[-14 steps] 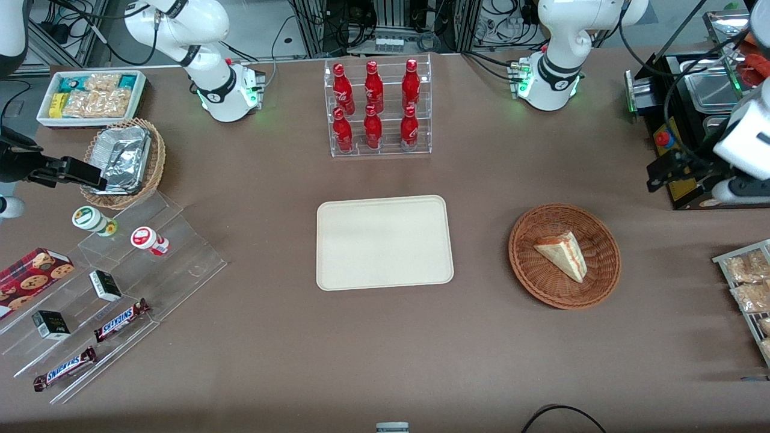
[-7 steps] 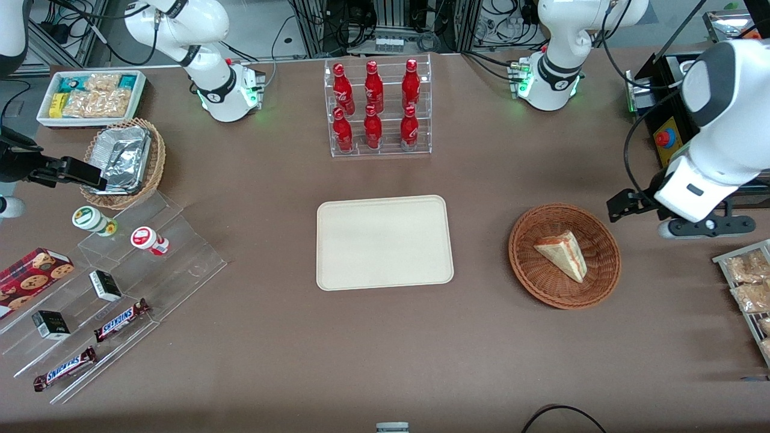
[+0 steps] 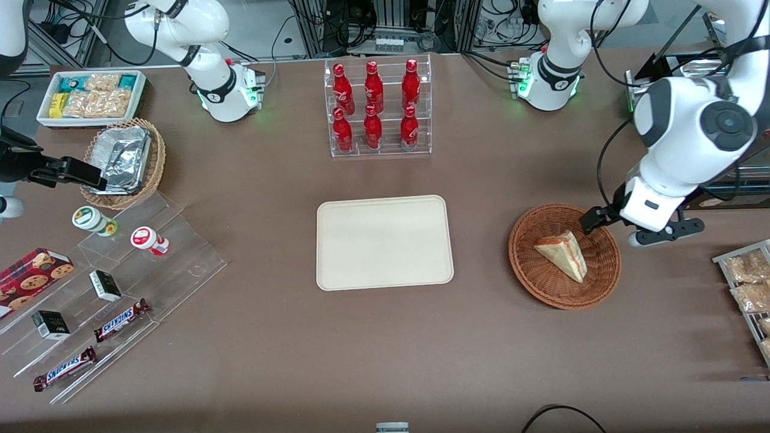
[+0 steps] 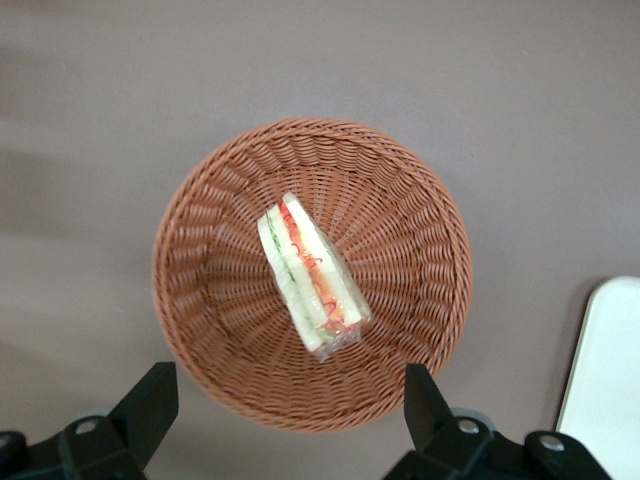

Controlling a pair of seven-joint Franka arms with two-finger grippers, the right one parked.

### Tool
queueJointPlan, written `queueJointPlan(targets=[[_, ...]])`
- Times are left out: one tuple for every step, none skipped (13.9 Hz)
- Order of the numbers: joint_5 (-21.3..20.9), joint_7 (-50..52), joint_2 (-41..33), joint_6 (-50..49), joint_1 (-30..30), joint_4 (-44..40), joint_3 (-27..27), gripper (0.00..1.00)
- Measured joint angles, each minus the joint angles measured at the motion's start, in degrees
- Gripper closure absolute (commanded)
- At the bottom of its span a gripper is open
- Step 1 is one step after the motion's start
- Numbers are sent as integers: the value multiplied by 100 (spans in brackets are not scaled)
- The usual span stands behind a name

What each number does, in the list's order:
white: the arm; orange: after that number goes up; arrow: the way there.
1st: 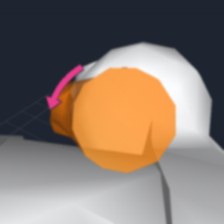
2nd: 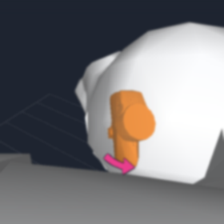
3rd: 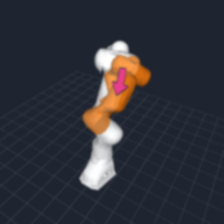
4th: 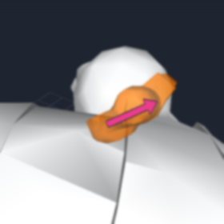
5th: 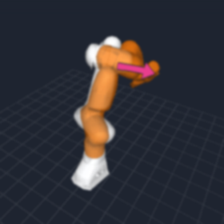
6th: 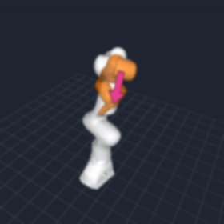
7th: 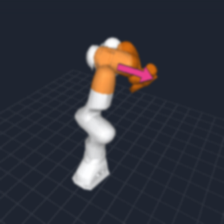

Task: Place sandwich from basket to tray
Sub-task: 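Move the left gripper over the sandwich in the wicker basket, then lower the open left gripper around the wrapped sandwich and close it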

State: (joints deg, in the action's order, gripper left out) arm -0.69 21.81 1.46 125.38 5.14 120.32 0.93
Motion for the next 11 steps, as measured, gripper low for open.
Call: queueJointPlan(targets=[[0,237,-1,222,1,167,12,0],[0,479,1,404,1,311,14,0],[0,720,5,531,1,429,14,0],[0,934,19,609,3,507,14,0],[0,1147,46,669,10,554,16,0],[0,1395,88,756,21,577,16,0],[0,1647,141,890,31,600,17,0],[0,1886,203,1014,39,632,17,0],[0,2077,275,1089,46,655,17,0],[0,2189,345,1137,51,671,17,0],[0,2239,415,1173,55,682,18,0]])
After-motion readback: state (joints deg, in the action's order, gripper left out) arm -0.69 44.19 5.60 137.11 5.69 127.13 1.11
